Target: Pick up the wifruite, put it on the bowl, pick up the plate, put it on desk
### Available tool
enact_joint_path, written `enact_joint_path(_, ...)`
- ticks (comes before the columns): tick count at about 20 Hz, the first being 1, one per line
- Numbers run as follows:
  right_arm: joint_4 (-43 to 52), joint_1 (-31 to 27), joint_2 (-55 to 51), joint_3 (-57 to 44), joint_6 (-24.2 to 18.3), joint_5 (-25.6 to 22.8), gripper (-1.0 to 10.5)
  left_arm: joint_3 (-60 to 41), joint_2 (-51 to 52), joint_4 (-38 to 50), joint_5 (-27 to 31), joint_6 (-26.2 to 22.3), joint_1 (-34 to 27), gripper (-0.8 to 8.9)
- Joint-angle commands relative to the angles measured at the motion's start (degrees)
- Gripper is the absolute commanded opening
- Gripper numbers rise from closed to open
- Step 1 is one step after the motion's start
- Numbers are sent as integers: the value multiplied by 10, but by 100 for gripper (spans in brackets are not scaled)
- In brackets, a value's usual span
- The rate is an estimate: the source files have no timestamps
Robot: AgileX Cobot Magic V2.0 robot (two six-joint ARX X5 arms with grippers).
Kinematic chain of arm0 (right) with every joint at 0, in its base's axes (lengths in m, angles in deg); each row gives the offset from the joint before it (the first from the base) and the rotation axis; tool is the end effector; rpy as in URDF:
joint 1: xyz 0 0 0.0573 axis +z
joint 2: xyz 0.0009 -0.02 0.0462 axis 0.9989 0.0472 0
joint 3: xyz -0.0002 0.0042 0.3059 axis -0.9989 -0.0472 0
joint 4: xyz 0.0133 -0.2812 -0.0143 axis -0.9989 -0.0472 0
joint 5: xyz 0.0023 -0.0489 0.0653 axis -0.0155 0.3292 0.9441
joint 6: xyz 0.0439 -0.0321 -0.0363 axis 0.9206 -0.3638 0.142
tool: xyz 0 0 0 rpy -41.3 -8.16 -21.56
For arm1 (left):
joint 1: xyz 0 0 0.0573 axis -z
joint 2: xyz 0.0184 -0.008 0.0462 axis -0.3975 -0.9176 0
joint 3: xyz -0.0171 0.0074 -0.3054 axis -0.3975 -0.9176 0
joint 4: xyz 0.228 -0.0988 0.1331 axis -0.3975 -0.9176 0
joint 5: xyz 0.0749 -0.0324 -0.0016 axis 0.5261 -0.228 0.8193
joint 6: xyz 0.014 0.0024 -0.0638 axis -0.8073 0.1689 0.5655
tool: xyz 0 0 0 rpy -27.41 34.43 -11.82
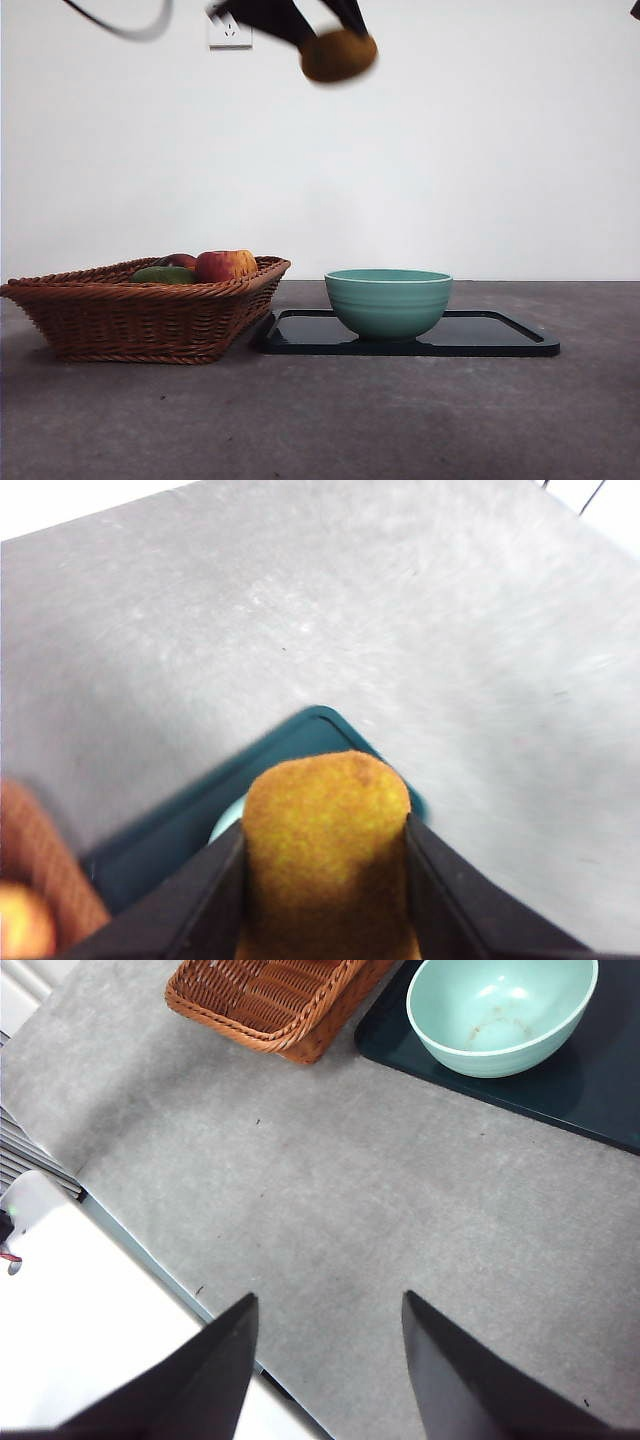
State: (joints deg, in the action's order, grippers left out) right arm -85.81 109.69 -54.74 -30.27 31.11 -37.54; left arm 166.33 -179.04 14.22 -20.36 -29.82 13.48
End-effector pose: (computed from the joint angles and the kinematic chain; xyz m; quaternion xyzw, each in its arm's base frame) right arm 0.0948 0.0620 0.3068 0.0682 0.3829 0.3659 0.8455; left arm 0.3148 -0.2474 0.4215 0.0328 0.2946 -0.3768 0.8776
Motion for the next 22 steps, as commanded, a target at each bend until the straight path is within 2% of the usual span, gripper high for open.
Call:
enact_joint_path(1,11,2,1,3,-7,0,230,14,54,-48,7,31,-3,122)
enact_joint_path(4,12,2,1,3,-7,0,230,14,113,-114,67,43,-11,122)
enact_joint_path(7,17,2,1,3,-7,0,230,11,140,-163,101,67,-25,122)
enact_joint_path(10,19,2,1,3,-7,0,230,-33,147,-159,136,91,-38,122)
enact_joint_path(14,19,2,1,3,-7,0,230,-154,147,-64,150,137,-63,122)
enact_joint_path(17,19,2,1,3,-7,0,230,-243,146,5,186,164,-85,122)
enact_joint_path(22,25,2,1,3,-7,-2,230,-367,144,121,185,182,-117,122)
